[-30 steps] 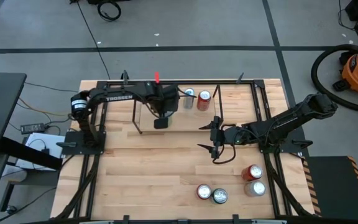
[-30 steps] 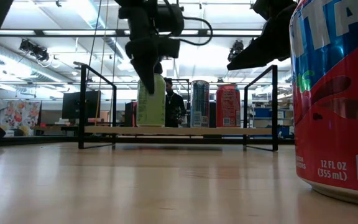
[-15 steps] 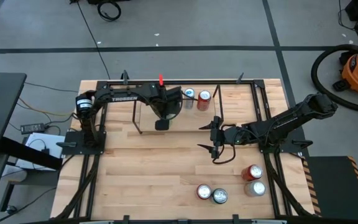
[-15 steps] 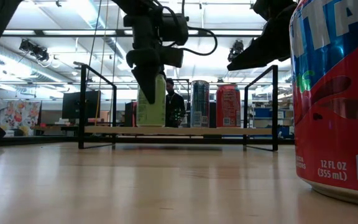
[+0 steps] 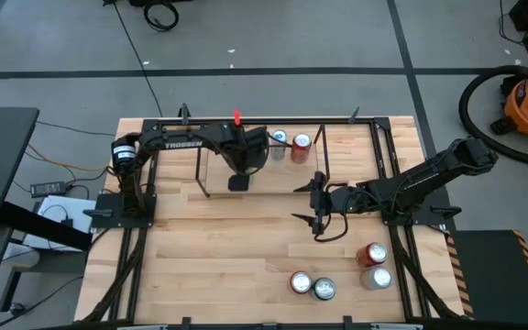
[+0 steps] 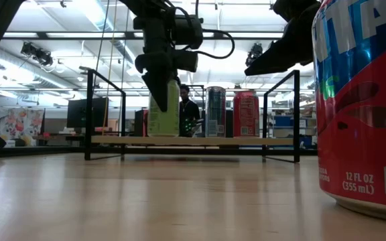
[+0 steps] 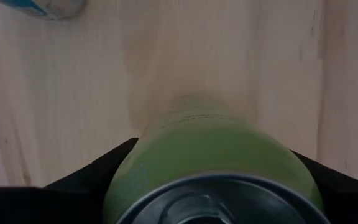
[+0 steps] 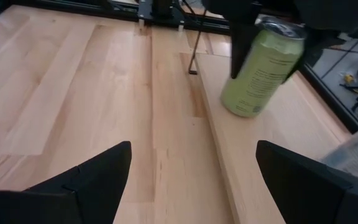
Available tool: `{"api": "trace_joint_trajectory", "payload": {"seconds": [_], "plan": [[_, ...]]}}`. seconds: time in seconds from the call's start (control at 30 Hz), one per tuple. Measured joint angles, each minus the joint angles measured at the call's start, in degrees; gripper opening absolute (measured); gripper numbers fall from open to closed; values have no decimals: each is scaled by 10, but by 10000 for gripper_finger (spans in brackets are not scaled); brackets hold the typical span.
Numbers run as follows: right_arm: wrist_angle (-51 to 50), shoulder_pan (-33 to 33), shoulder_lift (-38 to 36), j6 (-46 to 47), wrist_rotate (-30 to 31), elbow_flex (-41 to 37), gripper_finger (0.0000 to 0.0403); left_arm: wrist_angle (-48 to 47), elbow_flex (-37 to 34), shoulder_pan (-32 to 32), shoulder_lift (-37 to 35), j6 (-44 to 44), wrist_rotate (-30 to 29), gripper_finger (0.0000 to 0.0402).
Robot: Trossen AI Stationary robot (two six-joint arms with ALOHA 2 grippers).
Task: Place canned beverage on shelf
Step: Put the orange soda can on the
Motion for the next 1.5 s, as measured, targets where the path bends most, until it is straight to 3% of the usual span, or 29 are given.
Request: {"api": "trace_joint_trajectory", "payload": {"seconds": [0.63, 1.03, 1.5], "plan": [[-1, 0, 0, -6, -27, 0, 356, 62, -1, 66, 2, 118, -7, 309], [1, 0, 0, -15, -26, 0, 356, 130, 1, 112, 2, 122, 19, 311], [-2, -4, 0, -15, -26, 0, 356, -61, 213, 112, 110, 136, 13, 311]]}}
